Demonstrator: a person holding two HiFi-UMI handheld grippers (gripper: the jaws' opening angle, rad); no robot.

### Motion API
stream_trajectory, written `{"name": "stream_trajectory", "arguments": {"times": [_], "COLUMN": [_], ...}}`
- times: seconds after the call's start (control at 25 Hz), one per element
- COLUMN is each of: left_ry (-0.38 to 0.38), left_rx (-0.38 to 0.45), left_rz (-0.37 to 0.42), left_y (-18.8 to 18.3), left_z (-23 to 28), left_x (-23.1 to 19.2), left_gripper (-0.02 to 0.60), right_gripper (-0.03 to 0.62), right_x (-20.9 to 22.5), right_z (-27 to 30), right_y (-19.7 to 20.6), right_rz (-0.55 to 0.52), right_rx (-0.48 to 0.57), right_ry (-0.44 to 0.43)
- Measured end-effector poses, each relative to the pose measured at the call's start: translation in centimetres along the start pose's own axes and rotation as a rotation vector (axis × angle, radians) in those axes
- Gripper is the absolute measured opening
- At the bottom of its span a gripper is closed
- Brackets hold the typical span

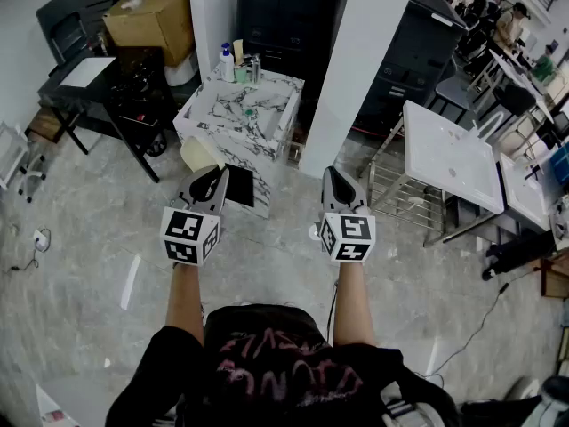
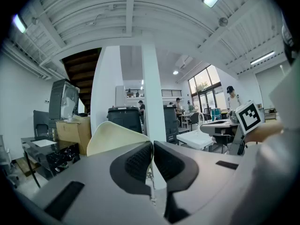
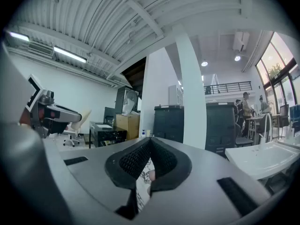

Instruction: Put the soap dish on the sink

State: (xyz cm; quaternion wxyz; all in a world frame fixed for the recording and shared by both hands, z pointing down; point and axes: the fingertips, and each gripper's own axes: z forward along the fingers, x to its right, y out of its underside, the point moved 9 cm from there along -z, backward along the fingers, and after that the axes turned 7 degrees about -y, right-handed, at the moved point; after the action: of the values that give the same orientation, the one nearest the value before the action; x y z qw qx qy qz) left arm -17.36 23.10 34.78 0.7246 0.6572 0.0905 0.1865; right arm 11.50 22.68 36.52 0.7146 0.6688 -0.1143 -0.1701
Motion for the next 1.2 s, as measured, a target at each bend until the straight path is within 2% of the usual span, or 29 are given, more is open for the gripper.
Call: {"name": "stream_trajectory", "arguments": {"times": [0.36, 0.56, 0.88, 1.2], "left_ry": [0.010, 0.011, 0.034, 0.056], "left_rx": [-0.008, -0.007, -0.029, -0.049], "left_rz": [0.019, -0.009, 0.000, 0.000], "left_y": [0.2, 0.5, 1.6, 2.2], "left_z": [-0.6, -1.0, -1.1, 1.1], "left_x": [-0.1, -0.7, -1.4, -2.2], "left_gripper": [0.031, 0.031, 0.031, 0.031], "right_gripper": [0.014, 0.014, 0.014, 0.014], "right_x": [-0.7, -1.2, -2.1, -1.6], "right_z": [0.0, 0.1, 0.3, 2.4], "right_y": [-0.1, 0.2, 0.3, 0.5], "right_rz": [-0.009, 0.004, 0.019, 0.023], "right_rx": [0.001, 0.012, 0.012, -0.005], "right_ry": [-0.005, -0.005, 0.009, 0.011]}}
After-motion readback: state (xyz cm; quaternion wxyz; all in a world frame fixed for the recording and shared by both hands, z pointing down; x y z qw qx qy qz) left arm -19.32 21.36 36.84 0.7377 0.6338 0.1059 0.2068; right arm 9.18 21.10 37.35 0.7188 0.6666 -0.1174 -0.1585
